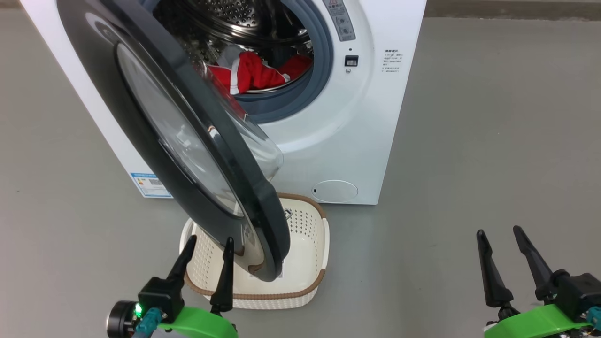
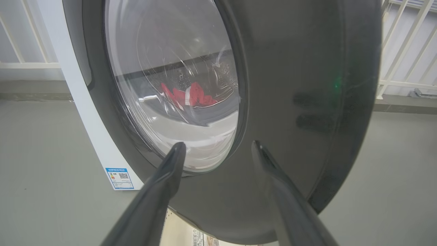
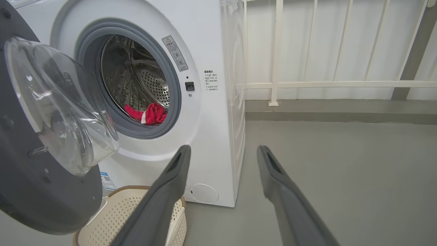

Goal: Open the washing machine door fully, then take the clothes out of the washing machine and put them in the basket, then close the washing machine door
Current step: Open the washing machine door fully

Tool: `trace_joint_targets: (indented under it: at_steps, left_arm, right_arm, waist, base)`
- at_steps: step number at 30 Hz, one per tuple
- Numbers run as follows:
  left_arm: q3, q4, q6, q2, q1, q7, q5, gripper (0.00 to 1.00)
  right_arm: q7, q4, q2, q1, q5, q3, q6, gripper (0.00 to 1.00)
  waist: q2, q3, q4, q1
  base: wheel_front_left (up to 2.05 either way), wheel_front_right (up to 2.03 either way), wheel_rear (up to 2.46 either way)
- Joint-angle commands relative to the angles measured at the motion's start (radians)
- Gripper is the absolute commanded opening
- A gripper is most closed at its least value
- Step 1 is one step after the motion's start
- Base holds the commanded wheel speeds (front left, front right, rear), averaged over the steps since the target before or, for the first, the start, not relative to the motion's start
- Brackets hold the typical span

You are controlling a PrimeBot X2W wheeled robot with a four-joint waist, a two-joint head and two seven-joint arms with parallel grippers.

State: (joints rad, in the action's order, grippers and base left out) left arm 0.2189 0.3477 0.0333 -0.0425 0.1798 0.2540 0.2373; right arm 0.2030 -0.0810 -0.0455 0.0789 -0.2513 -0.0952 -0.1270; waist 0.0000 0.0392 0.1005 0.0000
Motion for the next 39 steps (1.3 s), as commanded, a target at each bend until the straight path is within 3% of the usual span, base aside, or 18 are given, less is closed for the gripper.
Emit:
trace_joint_targets:
  at_steps: [1,26,27,28,30,39]
  left_arm:
    - [-0.030,-0.021,-0.002,-0.011,0.001,0.008,-0.015,1.00]
    - [-0.027,-0.010,-0.003,-0.011,-0.028,0.008,-0.019,1.00]
    - [-0.026,-0.009,-0.003,-0.011,-0.028,0.008,-0.019,0.94]
    - [-0.025,-0.009,-0.003,-0.011,-0.028,0.008,-0.019,0.47]
    - [-0.024,-0.007,-0.003,-0.010,-0.027,0.008,-0.019,0.00]
    - [-0.022,-0.002,-0.003,-0.010,-0.028,0.008,-0.013,0.00]
  right_arm:
    - [0.012,0.016,-0.007,-0.012,0.008,0.015,-0.004,1.00]
    - [0.043,-0.107,-0.005,0.002,0.016,0.025,-0.004,1.00]
    - [0.043,-0.107,-0.005,0.002,0.016,0.026,-0.004,1.00]
    - [0.043,-0.107,-0.005,0.002,0.017,0.027,-0.004,1.00]
    - [0.044,-0.106,-0.005,0.002,0.019,0.028,-0.004,1.00]
    - [0.043,-0.103,-0.005,0.004,0.019,0.028,-0.004,1.00]
  waist:
    - [0.0000,-0.003,0.002,0.0000]
    - [0.0000,-0.031,-0.010,0.0000]
    - [0.0000,-0.031,-0.010,0.0000]
    - [0.0000,-0.030,-0.010,0.0000]
    - [0.0000,-0.031,-0.010,0.0000]
    - [0.0000,-0.035,-0.009,0.0000]
  base:
    - [0.00,0.00,0.00]
    - [0.00,0.00,0.00]
    - [0.00,0.00,0.00]
    - [0.00,0.00,0.00]
    - [0.00,0.00,0.00]
    - [0.00,0.00,0.00]
